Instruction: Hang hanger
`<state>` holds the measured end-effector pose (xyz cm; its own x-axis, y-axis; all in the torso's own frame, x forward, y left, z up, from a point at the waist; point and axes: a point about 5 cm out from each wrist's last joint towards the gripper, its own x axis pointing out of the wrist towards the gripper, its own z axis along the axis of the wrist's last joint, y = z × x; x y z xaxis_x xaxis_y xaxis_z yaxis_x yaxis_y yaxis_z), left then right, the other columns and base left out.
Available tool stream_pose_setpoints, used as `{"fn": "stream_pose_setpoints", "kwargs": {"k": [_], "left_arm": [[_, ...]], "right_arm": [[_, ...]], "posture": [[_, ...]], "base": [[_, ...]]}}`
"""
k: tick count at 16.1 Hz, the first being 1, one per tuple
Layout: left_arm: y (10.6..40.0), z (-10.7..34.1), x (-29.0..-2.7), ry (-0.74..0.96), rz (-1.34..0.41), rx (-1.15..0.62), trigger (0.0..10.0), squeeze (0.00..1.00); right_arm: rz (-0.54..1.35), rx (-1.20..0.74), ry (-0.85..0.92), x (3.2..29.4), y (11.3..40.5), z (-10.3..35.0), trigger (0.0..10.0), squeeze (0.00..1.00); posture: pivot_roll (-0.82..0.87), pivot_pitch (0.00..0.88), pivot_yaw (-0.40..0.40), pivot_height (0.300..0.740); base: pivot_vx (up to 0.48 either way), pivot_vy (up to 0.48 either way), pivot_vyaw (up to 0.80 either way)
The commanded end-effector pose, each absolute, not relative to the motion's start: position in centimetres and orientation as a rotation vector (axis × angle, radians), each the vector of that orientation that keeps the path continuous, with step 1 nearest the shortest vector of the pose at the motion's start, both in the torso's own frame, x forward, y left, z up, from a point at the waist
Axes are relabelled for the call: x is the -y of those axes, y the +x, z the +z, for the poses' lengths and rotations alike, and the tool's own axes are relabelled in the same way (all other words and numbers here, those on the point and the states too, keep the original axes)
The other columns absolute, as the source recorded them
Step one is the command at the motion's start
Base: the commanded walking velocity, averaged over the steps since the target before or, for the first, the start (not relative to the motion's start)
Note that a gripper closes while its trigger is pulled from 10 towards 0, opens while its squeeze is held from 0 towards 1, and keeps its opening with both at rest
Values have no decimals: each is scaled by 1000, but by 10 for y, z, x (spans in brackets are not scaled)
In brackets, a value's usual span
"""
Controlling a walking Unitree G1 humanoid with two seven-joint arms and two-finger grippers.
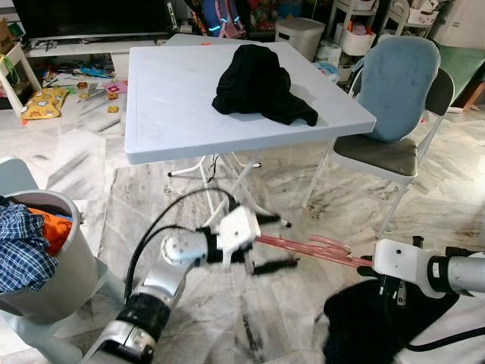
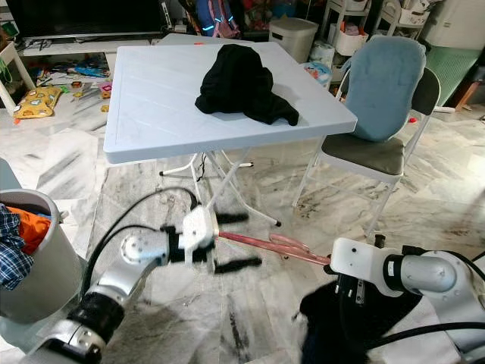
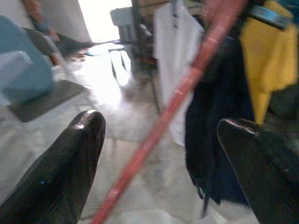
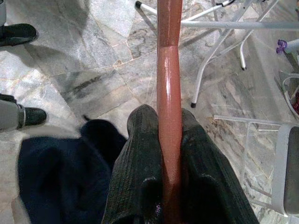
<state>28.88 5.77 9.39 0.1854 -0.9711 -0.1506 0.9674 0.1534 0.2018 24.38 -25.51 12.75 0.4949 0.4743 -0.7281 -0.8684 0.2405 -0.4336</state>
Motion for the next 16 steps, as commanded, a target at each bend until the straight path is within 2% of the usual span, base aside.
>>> {"fn": "stream_pose_setpoints", "kwargs": {"k": [1,9,10,11,12,16], "left_arm": [[283,89,-55,297,-1465,6,10000,0],[287,85,-62,356,-1481,1,9961,0],[286,84,-60,348,-1492,-4,6000,0],[285,83,-59,337,-1513,-13,667,0],[284,83,-59,336,-1519,-14,0,0],[284,81,-55,346,-1544,-16,0,0]], "right_arm": [[993,-479,-968,256,245,140,10000,0],[1111,-501,-949,258,226,148,10000,0],[1112,-497,-949,258,226,150,10000,0],[1115,-489,-949,257,226,153,10000,0],[1114,-482,-950,256,226,154,10000,0],[1137,-447,-947,247,228,157,10000,0]], "posture": [[-17,0,-82,740],[-22,0,-82,740],[-22,0,-82,740],[-24,0,-80,740],[-24,0,-80,740],[-20,0,-81,740]], "base": [[0,0,0],[0,0,0],[0,0,0],[0,0,0],[0,0,0],[0,0,0]]}}
